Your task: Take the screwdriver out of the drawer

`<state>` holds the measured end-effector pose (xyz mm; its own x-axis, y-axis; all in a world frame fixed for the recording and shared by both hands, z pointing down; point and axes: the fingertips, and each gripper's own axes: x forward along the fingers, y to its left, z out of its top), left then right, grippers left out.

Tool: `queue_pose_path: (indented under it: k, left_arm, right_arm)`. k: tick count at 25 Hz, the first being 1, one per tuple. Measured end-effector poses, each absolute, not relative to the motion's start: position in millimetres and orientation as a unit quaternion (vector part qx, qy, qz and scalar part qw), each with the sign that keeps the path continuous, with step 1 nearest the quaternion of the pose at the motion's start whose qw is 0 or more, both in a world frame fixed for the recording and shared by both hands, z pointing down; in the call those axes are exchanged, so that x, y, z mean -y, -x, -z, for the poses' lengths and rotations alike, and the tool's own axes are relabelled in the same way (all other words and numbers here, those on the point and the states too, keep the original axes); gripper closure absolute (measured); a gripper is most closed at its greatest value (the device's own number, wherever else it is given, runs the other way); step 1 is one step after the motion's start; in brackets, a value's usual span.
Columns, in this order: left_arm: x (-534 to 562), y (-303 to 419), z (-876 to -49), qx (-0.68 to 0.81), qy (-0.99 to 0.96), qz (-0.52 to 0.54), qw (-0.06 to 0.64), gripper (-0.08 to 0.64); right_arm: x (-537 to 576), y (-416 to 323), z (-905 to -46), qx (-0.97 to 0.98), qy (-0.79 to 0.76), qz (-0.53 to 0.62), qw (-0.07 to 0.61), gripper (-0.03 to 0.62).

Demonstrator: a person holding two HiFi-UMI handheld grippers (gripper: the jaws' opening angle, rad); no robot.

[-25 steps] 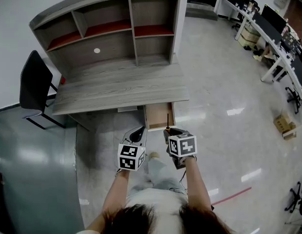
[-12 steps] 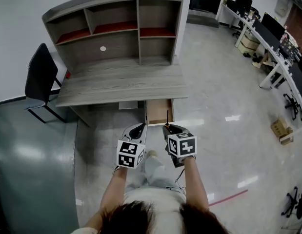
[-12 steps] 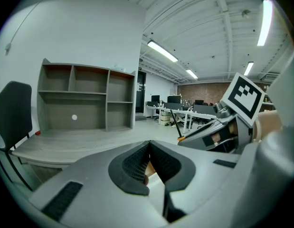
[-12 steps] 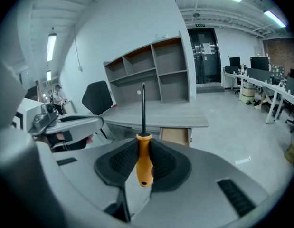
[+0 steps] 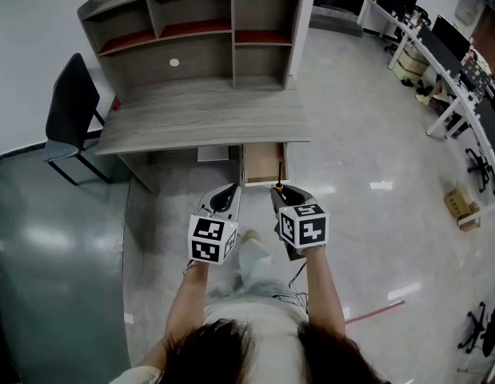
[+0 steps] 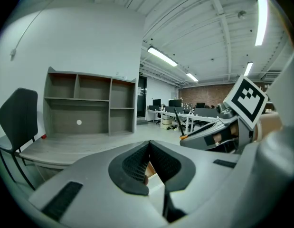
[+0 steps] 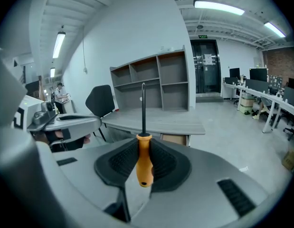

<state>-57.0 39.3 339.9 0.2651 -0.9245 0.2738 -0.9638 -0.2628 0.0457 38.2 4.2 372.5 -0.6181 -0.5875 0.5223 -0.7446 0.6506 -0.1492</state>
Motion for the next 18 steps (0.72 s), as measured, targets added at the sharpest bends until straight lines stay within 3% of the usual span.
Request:
queue_pose_path:
  k: [18]
  left_arm:
    - [-81, 58, -298, 0.601, -0.792, -0.09, 0.062, 0.543]
  right_arm:
    - [-43, -39, -313, 0.893, -0.421, -0.085, 0.133, 0.506]
